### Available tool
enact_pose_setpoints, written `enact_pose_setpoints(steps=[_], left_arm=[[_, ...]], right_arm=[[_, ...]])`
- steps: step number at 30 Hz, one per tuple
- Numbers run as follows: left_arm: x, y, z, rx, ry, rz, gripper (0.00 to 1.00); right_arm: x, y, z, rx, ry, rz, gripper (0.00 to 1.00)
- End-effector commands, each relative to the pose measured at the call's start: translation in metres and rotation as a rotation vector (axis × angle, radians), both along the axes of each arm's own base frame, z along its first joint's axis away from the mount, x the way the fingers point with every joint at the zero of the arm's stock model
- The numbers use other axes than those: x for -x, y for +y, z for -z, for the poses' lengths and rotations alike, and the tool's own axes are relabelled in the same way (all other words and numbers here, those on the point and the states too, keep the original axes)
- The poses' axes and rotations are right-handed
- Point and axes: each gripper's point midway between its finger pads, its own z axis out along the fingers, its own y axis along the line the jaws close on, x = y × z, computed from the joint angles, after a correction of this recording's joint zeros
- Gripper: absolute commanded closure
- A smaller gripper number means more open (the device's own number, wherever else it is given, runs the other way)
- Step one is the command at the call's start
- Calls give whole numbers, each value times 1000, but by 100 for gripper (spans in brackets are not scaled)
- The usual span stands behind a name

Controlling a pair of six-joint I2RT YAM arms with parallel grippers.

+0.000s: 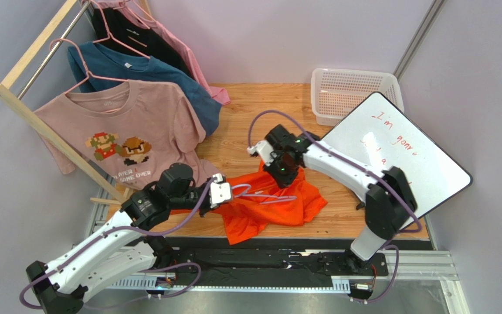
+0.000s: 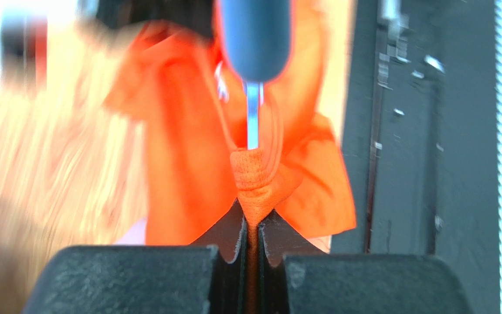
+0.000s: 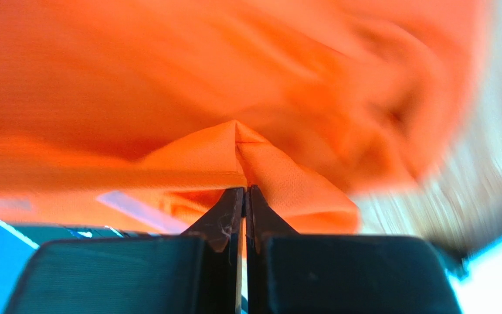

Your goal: Place the t-shirt on the hanger

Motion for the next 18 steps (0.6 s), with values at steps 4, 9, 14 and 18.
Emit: enact_pose_setpoints(steps=[4,9,14,18], left_arm=[[-44,23,-37,166,38,-363,100],[-47,22,-25,97,30,-326,100],[-41,14,-16,49,36,-228,100],[-47,-5,-32,87,22,-157,100]], right_arm=[[-23,-69,-32,-89,-113,275,100],[-28,-80,-53,-147,-157,329,100],[-30,-72,-89,-215,-197,306,100],[-16,-43,-113,-345,-133,211,100]])
